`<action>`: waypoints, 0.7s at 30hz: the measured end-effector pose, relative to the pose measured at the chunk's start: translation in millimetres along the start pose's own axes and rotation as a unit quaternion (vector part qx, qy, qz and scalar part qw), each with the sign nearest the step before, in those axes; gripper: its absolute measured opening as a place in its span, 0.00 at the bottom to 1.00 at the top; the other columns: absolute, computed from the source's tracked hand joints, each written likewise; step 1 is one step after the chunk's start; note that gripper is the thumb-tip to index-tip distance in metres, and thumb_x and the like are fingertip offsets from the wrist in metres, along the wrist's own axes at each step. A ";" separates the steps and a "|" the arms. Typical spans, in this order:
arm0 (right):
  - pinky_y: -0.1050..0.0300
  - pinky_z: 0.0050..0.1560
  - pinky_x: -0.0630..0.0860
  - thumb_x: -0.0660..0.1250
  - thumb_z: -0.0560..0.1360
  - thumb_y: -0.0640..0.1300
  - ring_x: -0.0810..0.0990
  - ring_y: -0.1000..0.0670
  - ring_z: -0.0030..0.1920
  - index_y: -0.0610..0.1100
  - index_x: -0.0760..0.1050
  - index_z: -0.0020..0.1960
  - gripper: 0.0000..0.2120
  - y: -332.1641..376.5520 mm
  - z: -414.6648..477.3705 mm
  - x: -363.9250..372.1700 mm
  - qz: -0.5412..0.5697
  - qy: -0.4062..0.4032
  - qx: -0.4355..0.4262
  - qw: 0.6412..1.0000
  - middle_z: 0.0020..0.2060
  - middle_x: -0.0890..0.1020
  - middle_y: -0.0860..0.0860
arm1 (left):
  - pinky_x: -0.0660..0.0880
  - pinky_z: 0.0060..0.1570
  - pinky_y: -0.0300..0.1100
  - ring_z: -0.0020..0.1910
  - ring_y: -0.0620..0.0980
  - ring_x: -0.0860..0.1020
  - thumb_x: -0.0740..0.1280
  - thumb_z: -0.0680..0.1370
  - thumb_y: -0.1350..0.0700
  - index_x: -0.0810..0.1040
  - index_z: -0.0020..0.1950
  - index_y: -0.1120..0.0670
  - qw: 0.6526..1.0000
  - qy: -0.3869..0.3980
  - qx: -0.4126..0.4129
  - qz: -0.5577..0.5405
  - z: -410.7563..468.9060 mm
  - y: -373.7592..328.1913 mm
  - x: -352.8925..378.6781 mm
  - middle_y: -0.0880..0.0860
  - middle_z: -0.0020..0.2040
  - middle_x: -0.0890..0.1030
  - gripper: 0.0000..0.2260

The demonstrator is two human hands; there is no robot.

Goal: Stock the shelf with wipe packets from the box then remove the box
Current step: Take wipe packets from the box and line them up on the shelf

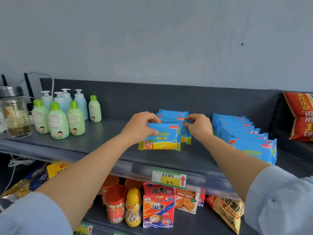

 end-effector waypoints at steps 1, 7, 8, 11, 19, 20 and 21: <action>0.61 0.40 0.70 0.68 0.76 0.41 0.77 0.51 0.43 0.47 0.81 0.55 0.09 -3.5 11.5 3.2 -0.008 -0.011 0.007 1.000 0.52 0.81 0.49 | 0.71 0.41 0.30 0.46 0.40 0.75 0.75 0.71 0.60 0.78 0.49 0.48 1.000 0.007 0.006 -0.001 13.4 5.0 3.3 0.43 0.47 0.76 0.12; 0.56 0.49 0.76 0.67 0.76 0.39 0.79 0.48 0.52 0.47 0.80 0.58 0.12 -5.7 10.1 4.9 -0.065 -0.004 -0.005 0.998 0.56 0.81 0.49 | 0.75 0.48 0.37 0.49 0.42 0.76 0.75 0.71 0.60 0.78 0.51 0.48 1.000 0.028 0.004 0.002 16.9 4.5 14.8 0.43 0.49 0.76 0.12; 0.55 0.51 0.77 0.66 0.76 0.39 0.79 0.48 0.53 0.47 0.80 0.58 0.12 -7.0 9.6 6.2 -0.070 -0.002 -0.009 0.997 0.56 0.81 0.49 | 0.75 0.49 0.38 0.49 0.42 0.76 0.75 0.71 0.60 0.79 0.51 0.48 1.000 0.030 0.005 0.005 15.8 5.0 16.7 0.43 0.49 0.76 0.12; 0.53 0.53 0.78 0.67 0.76 0.41 0.80 0.48 0.53 0.48 0.80 0.57 0.11 -7.3 7.7 9.0 -0.081 0.003 -0.016 0.997 0.55 0.82 0.50 | 0.73 0.50 0.38 0.50 0.41 0.75 0.74 0.72 0.60 0.79 0.54 0.50 0.999 0.030 0.010 0.021 13.9 9.0 22.0 0.43 0.49 0.76 0.13; 0.52 0.56 0.78 0.66 0.77 0.41 0.79 0.49 0.55 0.47 0.80 0.58 0.11 -3.5 8.8 9.1 -0.124 0.025 -0.049 0.991 0.57 0.81 0.50 | 0.69 0.62 0.46 0.63 0.47 0.68 0.67 0.77 0.57 0.72 0.67 0.51 0.981 0.035 0.081 0.174 26.4 21.1 43.6 0.48 0.62 0.72 0.19; 0.51 0.56 0.78 0.65 0.77 0.41 0.79 0.49 0.56 0.47 0.80 0.59 0.11 -3.8 9.8 9.1 -0.126 0.028 -0.053 0.990 0.57 0.81 0.49 | 0.68 0.64 0.46 0.66 0.47 0.66 0.67 0.77 0.58 0.69 0.70 0.51 0.977 0.047 0.089 0.186 27.8 21.7 47.1 0.49 0.64 0.70 0.21; 0.51 0.55 0.79 0.65 0.78 0.40 0.79 0.49 0.56 0.46 0.80 0.59 0.12 -3.8 10.2 9.0 -0.126 0.030 -0.055 0.990 0.58 0.81 0.49 | 0.68 0.65 0.47 0.67 0.47 0.64 0.67 0.77 0.59 0.67 0.72 0.51 0.974 0.060 0.095 0.195 29.6 23.0 50.3 0.49 0.66 0.68 0.24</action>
Point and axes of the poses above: each hand's wrist, its own z-axis towards the middle knuckle, its own x-axis out of the palm, y = z × x, the point moved 3 cm from there along z, towards the middle knuckle
